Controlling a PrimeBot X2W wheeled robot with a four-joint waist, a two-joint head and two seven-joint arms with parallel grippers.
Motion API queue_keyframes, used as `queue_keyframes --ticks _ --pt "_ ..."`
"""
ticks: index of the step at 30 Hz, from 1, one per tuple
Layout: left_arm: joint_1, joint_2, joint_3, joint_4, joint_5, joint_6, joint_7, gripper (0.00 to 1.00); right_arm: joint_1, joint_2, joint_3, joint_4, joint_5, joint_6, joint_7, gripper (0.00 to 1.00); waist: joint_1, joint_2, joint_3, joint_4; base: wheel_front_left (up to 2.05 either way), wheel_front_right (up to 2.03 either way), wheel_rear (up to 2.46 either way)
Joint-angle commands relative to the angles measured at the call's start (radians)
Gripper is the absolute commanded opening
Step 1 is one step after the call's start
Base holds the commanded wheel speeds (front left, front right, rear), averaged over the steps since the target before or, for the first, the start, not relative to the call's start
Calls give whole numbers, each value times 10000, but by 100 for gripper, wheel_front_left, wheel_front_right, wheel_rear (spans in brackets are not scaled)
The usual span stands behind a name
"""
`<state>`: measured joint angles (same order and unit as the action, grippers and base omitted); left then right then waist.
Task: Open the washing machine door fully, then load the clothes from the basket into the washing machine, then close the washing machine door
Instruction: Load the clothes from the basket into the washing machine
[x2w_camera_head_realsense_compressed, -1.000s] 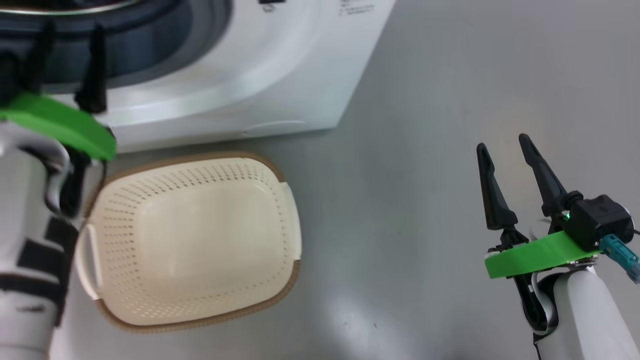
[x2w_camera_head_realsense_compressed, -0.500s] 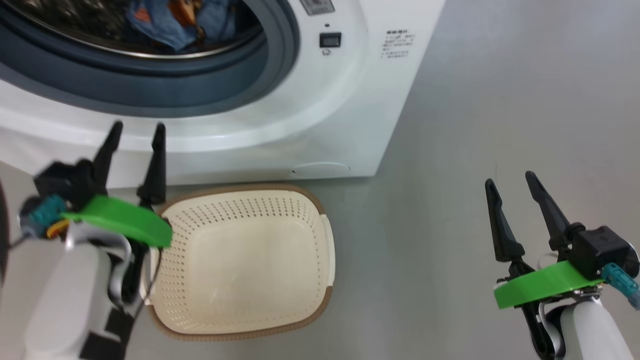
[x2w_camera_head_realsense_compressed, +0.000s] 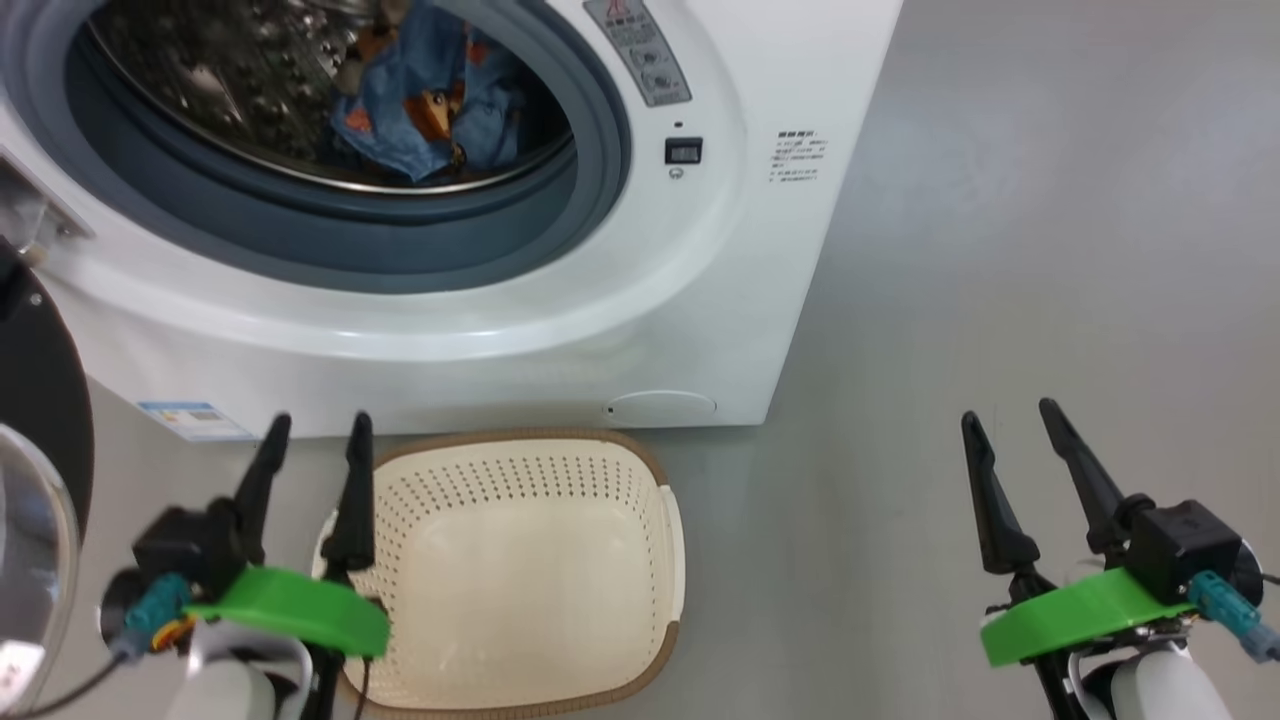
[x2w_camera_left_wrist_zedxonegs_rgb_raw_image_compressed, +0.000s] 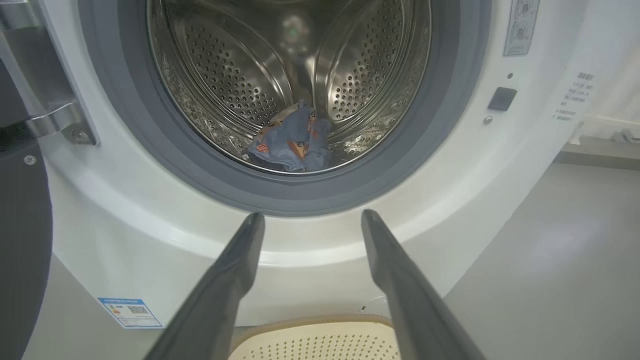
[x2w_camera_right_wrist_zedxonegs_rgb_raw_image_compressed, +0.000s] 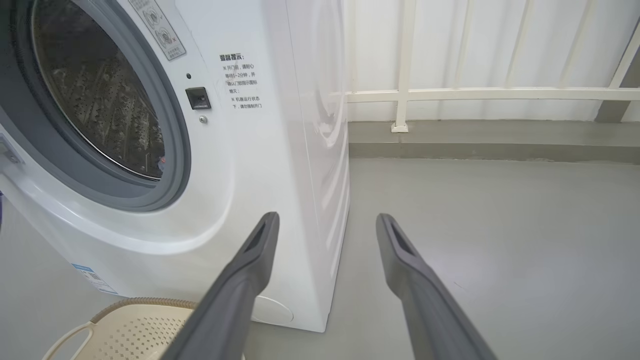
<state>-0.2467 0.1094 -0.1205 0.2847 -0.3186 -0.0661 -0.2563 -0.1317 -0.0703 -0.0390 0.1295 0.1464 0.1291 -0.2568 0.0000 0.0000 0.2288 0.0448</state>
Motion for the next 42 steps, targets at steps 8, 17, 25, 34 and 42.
queue_keyframes --ticks 8,17,25,34,42 --pt "990 -303 701 -770 443 60 -55 100 459 93 241 -119 -16 16 -49 100 0 0 -697 -97 0 0 0" --pt "1771 -537 936 -1112 814 39 -55 100 834 164 220 9 46 16 -49 100 0 0 -1459 -98 0 0 0" --pt "2270 -586 840 -1136 679 104 -55 100 1237 189 2 62 69 16 -49 100 0 0 -2171 37 0 0 0" --pt "2518 -590 524 -1302 475 418 -55 100 1319 198 -28 27 165 16 -49 100 0 0 -2364 51 0 0 0" --pt "2528 -590 512 -1389 463 519 -55 100 1311 199 -11 51 240 16 -49 100 0 0 -2435 65 0 0 0"
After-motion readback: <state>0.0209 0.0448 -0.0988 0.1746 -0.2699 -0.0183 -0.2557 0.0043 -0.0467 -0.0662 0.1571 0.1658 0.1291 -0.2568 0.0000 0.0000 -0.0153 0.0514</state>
